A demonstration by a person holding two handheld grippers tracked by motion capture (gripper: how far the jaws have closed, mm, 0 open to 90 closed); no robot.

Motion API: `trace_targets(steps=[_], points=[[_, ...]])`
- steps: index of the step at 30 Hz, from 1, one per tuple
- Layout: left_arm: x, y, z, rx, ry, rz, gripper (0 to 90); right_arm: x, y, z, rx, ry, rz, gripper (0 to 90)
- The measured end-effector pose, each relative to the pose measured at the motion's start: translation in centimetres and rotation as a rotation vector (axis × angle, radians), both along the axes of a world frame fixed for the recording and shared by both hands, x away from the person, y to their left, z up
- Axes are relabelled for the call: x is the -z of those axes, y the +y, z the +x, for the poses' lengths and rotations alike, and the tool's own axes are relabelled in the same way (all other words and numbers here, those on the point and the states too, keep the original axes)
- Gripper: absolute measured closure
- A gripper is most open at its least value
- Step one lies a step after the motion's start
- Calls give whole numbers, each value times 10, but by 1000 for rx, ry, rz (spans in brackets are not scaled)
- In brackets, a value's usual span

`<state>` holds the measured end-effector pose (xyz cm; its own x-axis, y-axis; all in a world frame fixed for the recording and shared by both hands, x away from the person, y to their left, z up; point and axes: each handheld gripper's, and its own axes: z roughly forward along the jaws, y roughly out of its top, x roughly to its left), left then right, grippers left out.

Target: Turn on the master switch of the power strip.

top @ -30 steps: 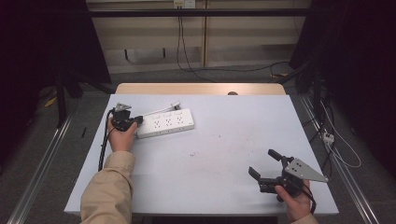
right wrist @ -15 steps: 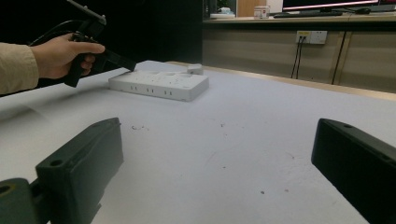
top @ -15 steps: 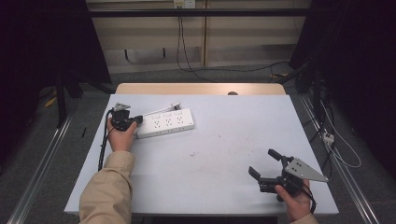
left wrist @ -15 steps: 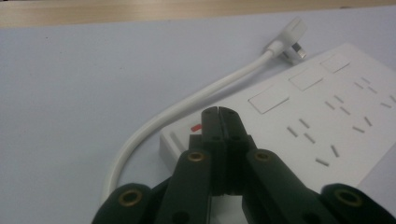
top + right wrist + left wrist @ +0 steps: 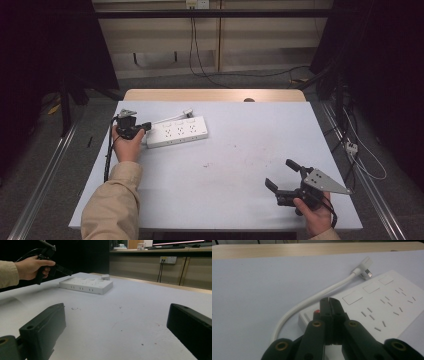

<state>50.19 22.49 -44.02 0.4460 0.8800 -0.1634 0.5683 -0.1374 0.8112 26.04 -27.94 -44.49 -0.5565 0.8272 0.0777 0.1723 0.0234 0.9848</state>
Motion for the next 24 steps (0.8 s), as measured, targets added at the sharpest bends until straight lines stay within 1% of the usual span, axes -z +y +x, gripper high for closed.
trace_targets(steps=[2, 5, 6, 8, 11, 13, 20, 22, 24], points=[[-1, 0, 0, -1, 3, 6, 900, 0, 0, 0, 0, -1, -2, 17], [-2, 0, -1, 2, 6, 1, 887, 0, 1, 0, -1, -2, -2, 17], [-2, 0, -1, 4, 8, -7, 878, 0, 0, 0, -1, -2, -3, 17], [-3, 0, -2, 3, 5, -6, 850, 0, 0, 0, 0, -1, -2, 17], [-4, 0, -2, 13, 10, -28, 805, 0, 0, 0, 1, -1, -3, 17], [-4, -1, -3, 18, 16, -20, 776, 0, 0, 0, 1, 0, -1, 17], [-6, -1, -4, 5, 29, -12, 607, -1, 1, 1, -4, -3, -8, 16], [-6, -2, -4, 0, 32, -18, 535, -1, 1, 1, -4, -1, -5, 17], [-7, -2, -4, 1, 38, -14, 453, -1, 1, 1, -2, -2, -1, 16]])
